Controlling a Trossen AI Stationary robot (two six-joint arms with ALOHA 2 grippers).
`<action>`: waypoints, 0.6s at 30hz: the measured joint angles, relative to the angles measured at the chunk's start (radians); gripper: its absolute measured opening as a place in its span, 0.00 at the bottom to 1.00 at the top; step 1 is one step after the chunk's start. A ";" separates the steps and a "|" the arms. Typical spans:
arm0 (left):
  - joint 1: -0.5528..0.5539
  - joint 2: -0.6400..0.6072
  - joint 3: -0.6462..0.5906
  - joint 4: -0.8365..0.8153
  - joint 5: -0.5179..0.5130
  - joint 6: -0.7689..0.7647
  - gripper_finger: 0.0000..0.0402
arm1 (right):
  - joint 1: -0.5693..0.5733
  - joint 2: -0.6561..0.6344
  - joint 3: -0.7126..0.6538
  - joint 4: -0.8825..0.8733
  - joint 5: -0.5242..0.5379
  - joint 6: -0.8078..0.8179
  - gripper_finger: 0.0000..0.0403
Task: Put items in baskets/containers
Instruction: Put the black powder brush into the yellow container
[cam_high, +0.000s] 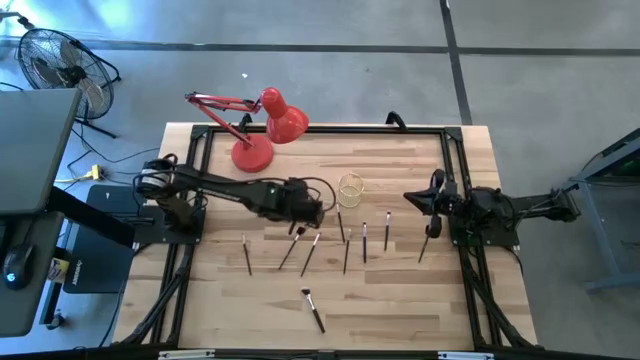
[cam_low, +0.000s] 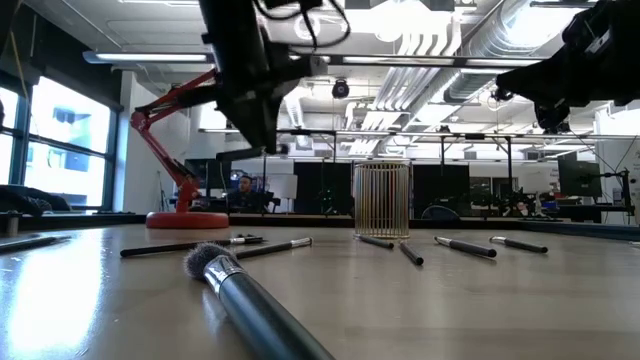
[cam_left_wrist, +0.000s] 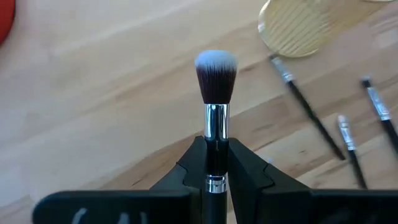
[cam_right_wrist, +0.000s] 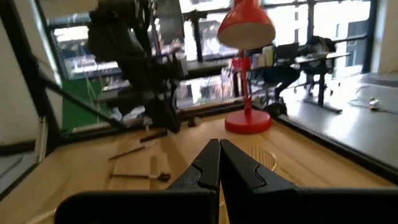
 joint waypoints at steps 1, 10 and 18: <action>-0.015 -0.009 -0.002 -0.010 -0.029 0.002 0.08 | 0.005 0.011 0.019 -0.025 0.000 0.000 0.00; -0.057 -0.135 -0.099 0.098 -0.162 0.098 0.08 | 0.051 0.343 0.301 -0.472 0.002 0.133 0.00; -0.055 -0.265 -0.378 0.577 -0.174 0.233 0.08 | 0.062 0.800 0.563 -0.869 -0.127 0.356 0.00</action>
